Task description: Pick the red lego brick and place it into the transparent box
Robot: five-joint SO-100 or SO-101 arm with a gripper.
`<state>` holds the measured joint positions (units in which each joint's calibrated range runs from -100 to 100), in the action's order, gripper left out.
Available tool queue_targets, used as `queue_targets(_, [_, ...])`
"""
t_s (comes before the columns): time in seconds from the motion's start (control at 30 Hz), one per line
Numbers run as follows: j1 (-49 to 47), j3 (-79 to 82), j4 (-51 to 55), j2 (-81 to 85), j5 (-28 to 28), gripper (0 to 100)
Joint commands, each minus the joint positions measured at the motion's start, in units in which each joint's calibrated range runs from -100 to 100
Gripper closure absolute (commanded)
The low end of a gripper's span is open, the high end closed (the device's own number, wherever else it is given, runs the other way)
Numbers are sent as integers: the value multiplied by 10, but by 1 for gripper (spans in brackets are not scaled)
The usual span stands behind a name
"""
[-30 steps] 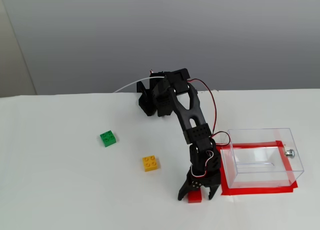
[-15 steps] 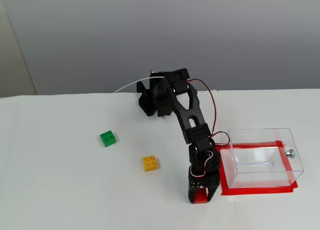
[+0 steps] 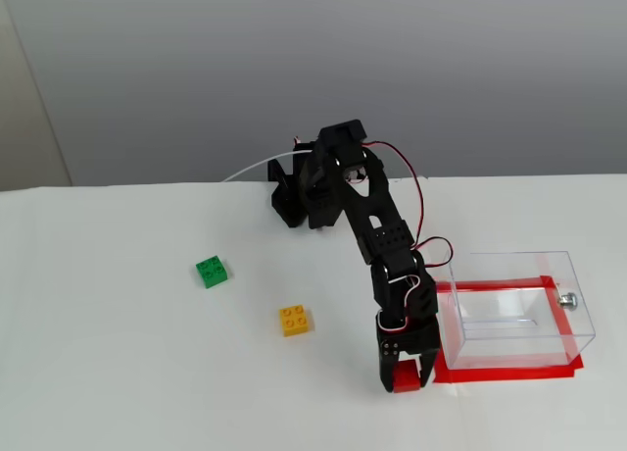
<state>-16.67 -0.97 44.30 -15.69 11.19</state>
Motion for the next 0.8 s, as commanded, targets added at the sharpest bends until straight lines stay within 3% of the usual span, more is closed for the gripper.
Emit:
queue_targets(0.0, [8, -1, 35, 81, -2, 98])
queue_targets(0.53, [18, -7, 103, 276, -130, 98])
queue_targets(0.77, [15, -8, 103, 321, -148, 98])
